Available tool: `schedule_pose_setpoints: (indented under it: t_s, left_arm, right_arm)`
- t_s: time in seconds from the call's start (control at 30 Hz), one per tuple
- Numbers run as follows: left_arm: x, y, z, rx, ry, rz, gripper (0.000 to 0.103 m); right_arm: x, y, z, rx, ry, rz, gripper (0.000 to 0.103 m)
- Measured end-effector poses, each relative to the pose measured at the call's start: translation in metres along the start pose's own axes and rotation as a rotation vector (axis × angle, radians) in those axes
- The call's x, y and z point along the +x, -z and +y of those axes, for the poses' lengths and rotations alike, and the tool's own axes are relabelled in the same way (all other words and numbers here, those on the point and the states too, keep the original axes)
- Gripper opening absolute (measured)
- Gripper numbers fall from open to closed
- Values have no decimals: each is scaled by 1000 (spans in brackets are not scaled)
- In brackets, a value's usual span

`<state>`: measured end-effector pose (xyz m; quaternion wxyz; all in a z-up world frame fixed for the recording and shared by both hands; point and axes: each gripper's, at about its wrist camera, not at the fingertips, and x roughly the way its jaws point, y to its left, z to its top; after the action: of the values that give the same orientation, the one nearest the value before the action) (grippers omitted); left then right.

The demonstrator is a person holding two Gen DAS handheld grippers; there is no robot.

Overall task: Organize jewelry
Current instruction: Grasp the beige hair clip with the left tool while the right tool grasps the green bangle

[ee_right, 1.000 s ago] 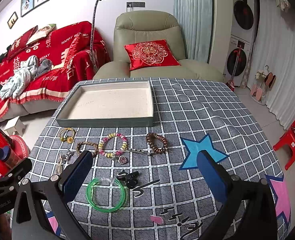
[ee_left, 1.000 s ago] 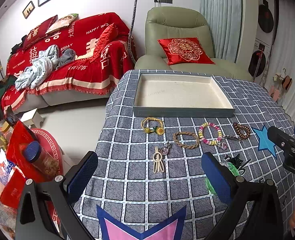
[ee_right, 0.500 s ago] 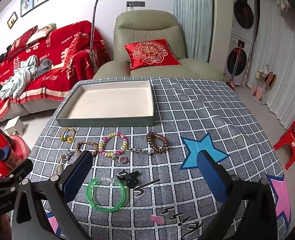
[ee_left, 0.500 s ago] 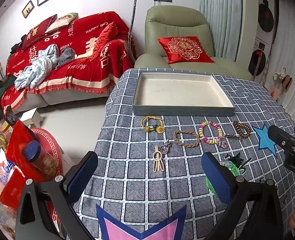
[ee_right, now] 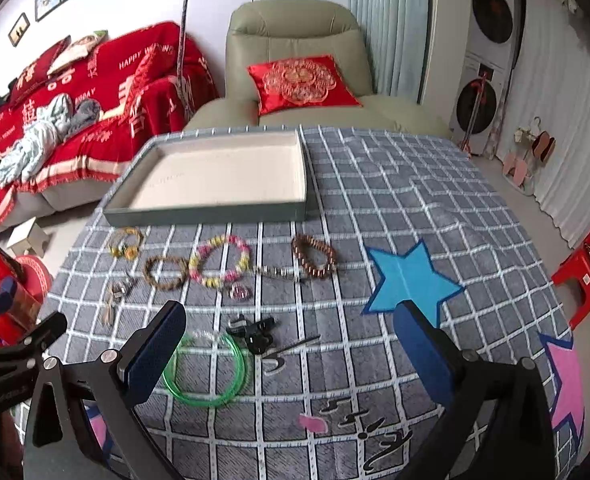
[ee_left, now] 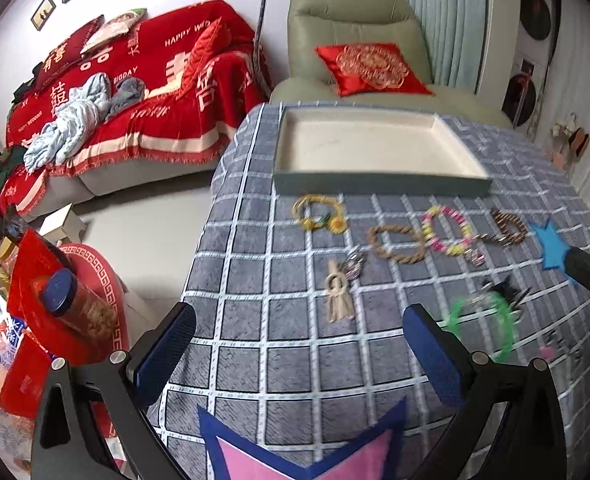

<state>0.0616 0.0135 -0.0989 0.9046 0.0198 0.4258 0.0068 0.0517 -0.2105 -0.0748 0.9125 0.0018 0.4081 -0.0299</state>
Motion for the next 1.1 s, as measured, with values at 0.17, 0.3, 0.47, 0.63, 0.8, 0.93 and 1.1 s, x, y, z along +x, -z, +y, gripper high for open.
schedule_pose_setpoints:
  t_s: [0.17, 0.3, 0.47, 0.63, 0.8, 0.93, 1.1]
  left_arm:
    - [33, 5, 7, -5, 18, 65, 103]
    - [50, 3, 3, 7, 45, 81, 103]
    - [64, 1, -8, 25, 77, 96, 103]
    - [79, 0, -14, 42, 88, 118, 103]
    - [78, -3, -17, 12, 147, 107, 90]
    - [76, -4, -20, 15, 160, 88, 67]
    - [71, -3, -17, 8, 197, 85, 35]
  right_arm:
    - [27, 17, 0, -1, -5, 108, 103]
    - [44, 29, 3, 1, -28, 177, 103]
    - [55, 33, 9, -1, -41, 211, 103]
    - [62, 37, 19, -8, -58, 248, 92]
    - [64, 44, 35, -49, -45, 251, 82]
    - [61, 45, 40, -63, -46, 243, 77]
    - [56, 43, 43, -73, -56, 224, 37]
